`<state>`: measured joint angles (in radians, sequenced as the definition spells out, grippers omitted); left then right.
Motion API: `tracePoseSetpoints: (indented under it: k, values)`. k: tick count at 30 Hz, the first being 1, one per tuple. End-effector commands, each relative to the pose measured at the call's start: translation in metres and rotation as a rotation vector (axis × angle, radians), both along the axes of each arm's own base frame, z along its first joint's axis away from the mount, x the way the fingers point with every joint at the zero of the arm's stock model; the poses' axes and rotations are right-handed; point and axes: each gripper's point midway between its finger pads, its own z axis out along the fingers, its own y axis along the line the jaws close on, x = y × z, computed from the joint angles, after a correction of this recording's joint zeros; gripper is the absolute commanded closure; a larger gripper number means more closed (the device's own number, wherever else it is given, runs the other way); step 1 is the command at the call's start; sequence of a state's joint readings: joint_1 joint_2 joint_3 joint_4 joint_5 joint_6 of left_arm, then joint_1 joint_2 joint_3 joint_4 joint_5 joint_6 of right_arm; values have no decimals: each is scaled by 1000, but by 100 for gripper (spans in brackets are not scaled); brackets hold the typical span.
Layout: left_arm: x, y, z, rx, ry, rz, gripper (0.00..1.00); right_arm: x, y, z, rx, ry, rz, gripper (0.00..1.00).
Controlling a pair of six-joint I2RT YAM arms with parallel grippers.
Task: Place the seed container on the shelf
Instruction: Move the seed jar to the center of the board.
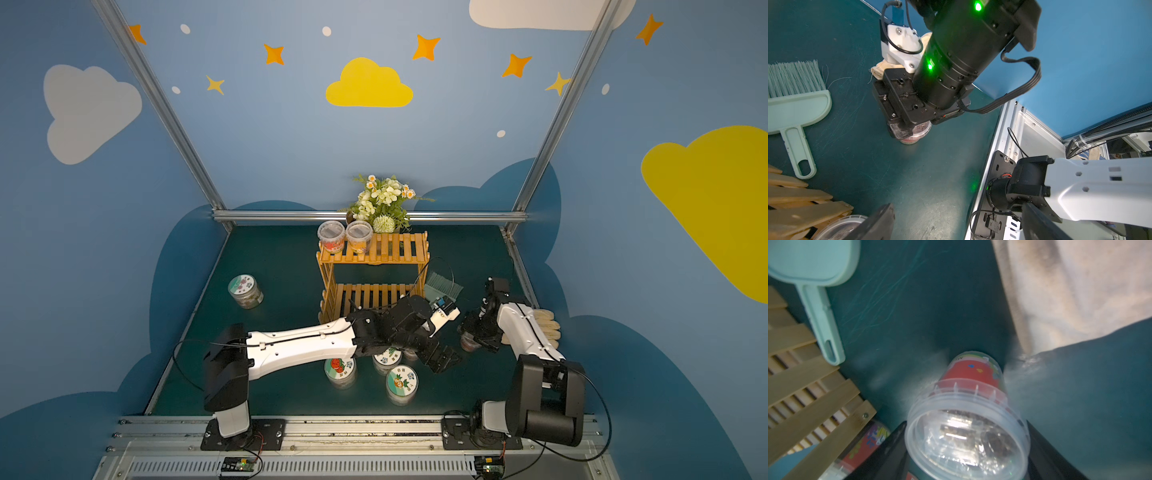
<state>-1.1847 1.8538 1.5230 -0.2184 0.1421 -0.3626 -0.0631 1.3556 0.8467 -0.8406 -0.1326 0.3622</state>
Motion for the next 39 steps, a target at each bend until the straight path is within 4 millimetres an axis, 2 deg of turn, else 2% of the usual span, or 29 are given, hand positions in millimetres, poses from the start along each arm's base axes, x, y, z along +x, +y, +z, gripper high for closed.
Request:
tracePoseSetpoints:
  k: [1,6,10,14,18,22,25,33,39]
  values:
    - [2,2,15,-18,-22,-5,0,0,16,8,37,-43,70,24]
    - [1,5,12,-6,-17,-5,0,4,33,9,34,-61,162,24]
    - [1,7,12,-4,-18,-2,0,5,38,3,19,-23,203,23]
    - [1,9,12,-4,-18,5,0,2,38,-3,-15,22,226,21]
    - [3,11,13,2,-34,15,0,0,30,4,-88,39,210,12]
    - [6,12,14,-1,-48,26,0,2,21,24,-153,-40,145,2]
    - [8,13,17,-11,-59,41,0,2,20,32,-148,-135,100,2]
    - [11,12,17,-26,-56,57,0,3,30,35,-60,-326,45,4]
    - [11,10,20,-41,-43,55,0,7,36,32,-29,-344,51,6]
